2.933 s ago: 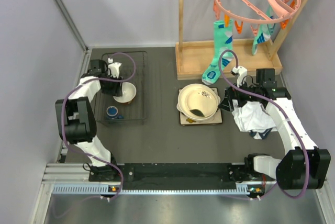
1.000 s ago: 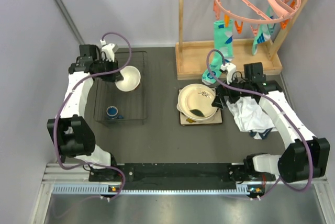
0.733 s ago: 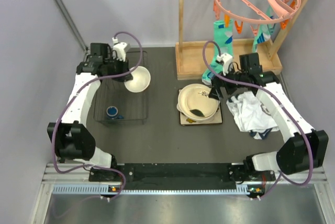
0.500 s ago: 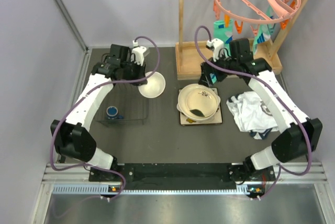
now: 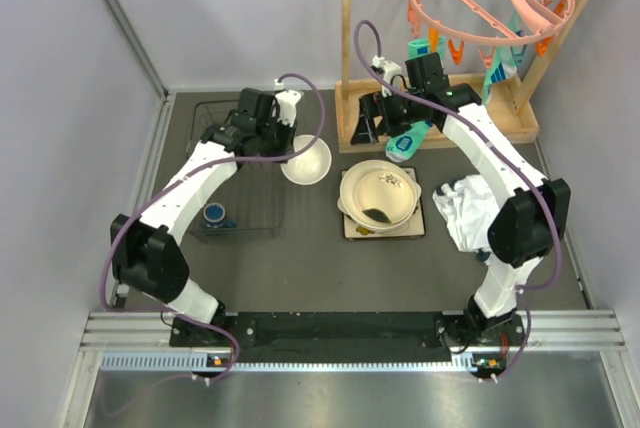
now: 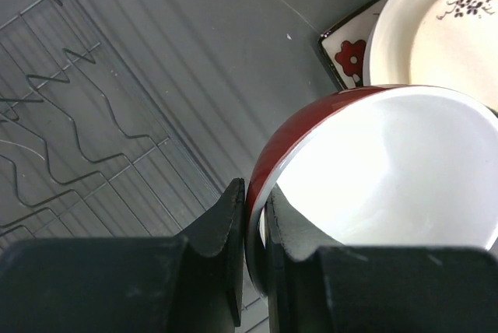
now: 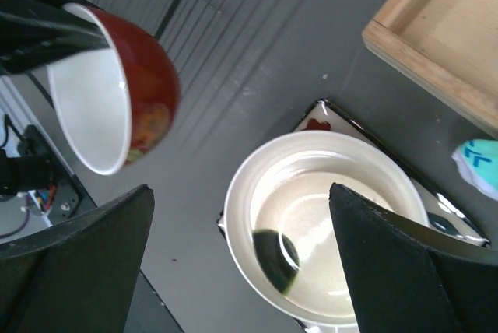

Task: Unload the mixed dishes from the dish rack
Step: Pick up the bowl from the dish rack.

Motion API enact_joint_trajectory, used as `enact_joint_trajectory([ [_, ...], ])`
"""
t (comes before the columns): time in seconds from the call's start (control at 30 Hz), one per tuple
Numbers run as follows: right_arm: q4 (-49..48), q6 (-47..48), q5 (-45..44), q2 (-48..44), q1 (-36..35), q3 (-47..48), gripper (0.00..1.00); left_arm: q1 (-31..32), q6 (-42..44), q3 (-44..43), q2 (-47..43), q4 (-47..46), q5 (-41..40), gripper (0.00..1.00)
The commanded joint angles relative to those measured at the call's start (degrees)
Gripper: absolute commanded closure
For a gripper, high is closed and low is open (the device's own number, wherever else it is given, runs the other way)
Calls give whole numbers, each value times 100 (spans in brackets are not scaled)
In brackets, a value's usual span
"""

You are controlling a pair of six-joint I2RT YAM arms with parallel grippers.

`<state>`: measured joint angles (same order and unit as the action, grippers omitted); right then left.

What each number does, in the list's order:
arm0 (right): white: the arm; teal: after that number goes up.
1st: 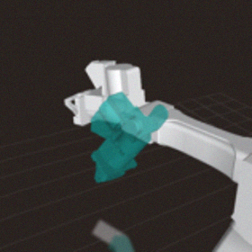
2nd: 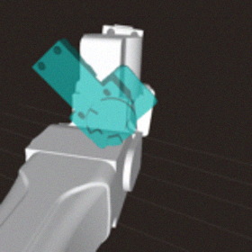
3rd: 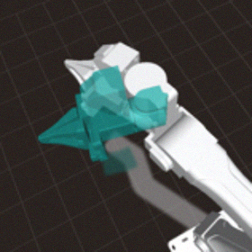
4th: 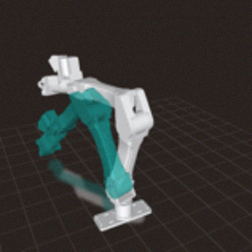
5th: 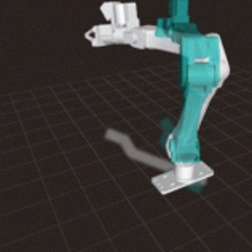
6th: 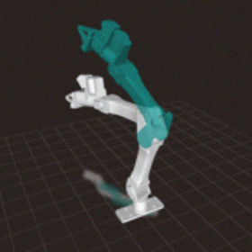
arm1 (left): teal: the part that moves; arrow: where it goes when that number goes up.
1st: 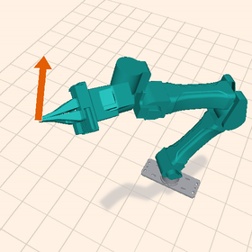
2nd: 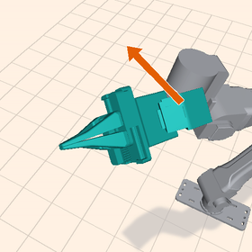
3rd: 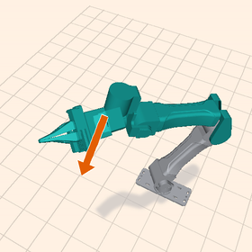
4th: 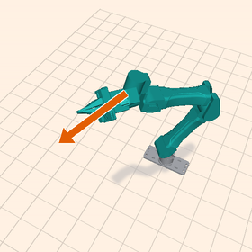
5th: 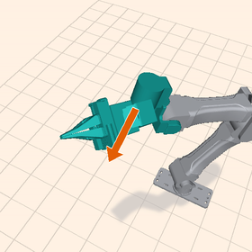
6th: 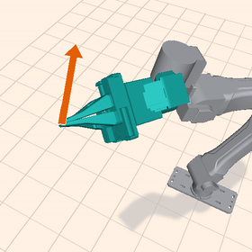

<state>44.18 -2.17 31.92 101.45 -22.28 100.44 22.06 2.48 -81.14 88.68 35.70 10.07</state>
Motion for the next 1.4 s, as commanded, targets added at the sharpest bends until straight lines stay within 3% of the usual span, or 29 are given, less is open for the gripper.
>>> enact_joint_trajectory([
  [0.0,-6,-283,271,50,-171,353,7,149,-204,-24,52,-802,-391,100],
  [0.5,-85,-240,-344,226,-848,318,12,562,-222,-420,404,-837,-708,100],
  [1.37,-331,147,-1012,200,-1261,-306,27,676,-1223,-332,-193,-1013,-550,100],
])
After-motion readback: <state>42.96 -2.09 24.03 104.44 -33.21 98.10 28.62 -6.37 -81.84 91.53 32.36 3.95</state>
